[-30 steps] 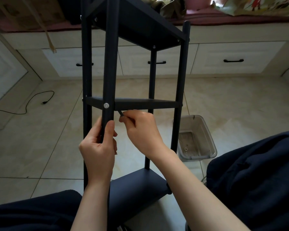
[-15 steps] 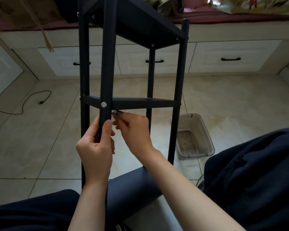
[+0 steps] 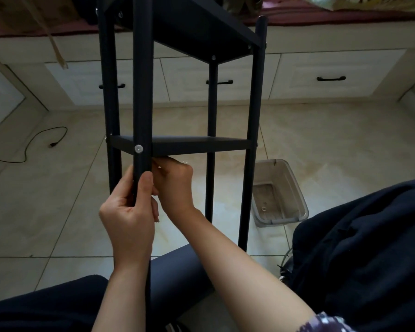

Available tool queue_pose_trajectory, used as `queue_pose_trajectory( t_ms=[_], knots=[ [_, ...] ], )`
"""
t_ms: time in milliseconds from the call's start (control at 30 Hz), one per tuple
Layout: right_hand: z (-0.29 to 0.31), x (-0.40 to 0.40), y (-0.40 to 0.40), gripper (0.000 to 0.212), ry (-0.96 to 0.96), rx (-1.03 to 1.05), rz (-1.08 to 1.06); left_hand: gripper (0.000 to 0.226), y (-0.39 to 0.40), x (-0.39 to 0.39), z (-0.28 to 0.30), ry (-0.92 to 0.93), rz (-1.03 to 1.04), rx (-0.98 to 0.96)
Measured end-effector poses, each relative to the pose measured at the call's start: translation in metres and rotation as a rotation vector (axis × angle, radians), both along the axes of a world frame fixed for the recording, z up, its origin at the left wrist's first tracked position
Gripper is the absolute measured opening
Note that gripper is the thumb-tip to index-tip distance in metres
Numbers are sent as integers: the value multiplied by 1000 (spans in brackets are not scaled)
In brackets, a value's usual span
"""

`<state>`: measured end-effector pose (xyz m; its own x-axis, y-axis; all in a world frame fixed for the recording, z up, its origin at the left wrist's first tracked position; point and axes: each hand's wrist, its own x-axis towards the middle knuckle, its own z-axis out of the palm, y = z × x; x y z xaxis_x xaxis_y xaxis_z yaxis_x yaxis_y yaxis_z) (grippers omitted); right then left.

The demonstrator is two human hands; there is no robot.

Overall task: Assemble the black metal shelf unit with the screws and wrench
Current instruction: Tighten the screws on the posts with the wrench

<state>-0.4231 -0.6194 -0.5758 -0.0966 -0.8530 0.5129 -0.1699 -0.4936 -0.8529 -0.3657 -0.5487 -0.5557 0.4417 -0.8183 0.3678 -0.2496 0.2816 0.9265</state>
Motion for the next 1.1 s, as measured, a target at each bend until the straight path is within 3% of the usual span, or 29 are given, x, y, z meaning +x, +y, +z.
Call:
queue_pose_trajectory(
  t_ms=[233, 500, 667, 1100],
  knots=[
    [0, -24, 5, 18, 132, 226, 188, 44, 1, -2, 1, -1, -16, -8],
    [28, -58, 22, 22, 226, 574, 341, 39, 0, -8, 5, -8, -23, 0],
    [52, -71, 28, 23, 79, 574, 327, 40, 2, -10, 4, -10, -26, 5],
    [53, -71, 34, 24, 73, 580, 339, 37, 1, -10, 4, 4, -26, 3]
  ],
)
